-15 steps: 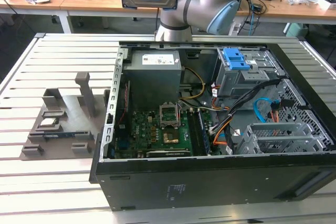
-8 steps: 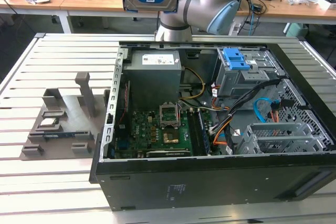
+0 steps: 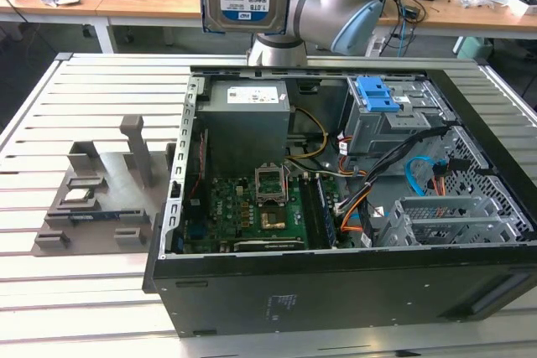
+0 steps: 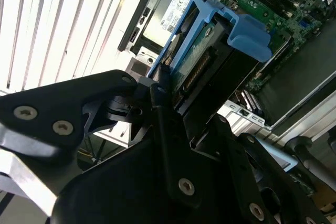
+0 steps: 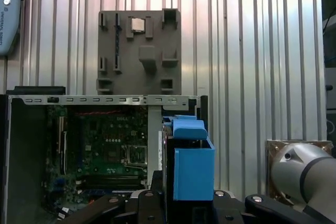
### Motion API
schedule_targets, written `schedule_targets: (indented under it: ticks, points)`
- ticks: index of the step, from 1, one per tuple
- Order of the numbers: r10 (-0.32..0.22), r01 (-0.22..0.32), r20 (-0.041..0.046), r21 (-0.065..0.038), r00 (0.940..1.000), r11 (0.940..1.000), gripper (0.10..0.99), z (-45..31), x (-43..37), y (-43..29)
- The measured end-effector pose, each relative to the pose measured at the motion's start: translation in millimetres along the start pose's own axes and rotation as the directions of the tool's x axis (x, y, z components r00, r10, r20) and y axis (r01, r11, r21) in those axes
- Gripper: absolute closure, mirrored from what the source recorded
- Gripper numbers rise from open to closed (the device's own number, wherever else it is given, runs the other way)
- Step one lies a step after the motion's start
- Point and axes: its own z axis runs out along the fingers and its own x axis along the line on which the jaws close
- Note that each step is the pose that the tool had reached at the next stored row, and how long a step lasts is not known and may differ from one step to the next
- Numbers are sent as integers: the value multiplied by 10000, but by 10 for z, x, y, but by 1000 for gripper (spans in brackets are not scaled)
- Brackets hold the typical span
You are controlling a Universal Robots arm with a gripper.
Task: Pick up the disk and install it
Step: 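Pick up the disk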
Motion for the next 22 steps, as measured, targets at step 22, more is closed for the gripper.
schedule_targets:
  ticks: [22]
  points:
    - [0,0,1,0,10000,10000,733,123,221,-15]
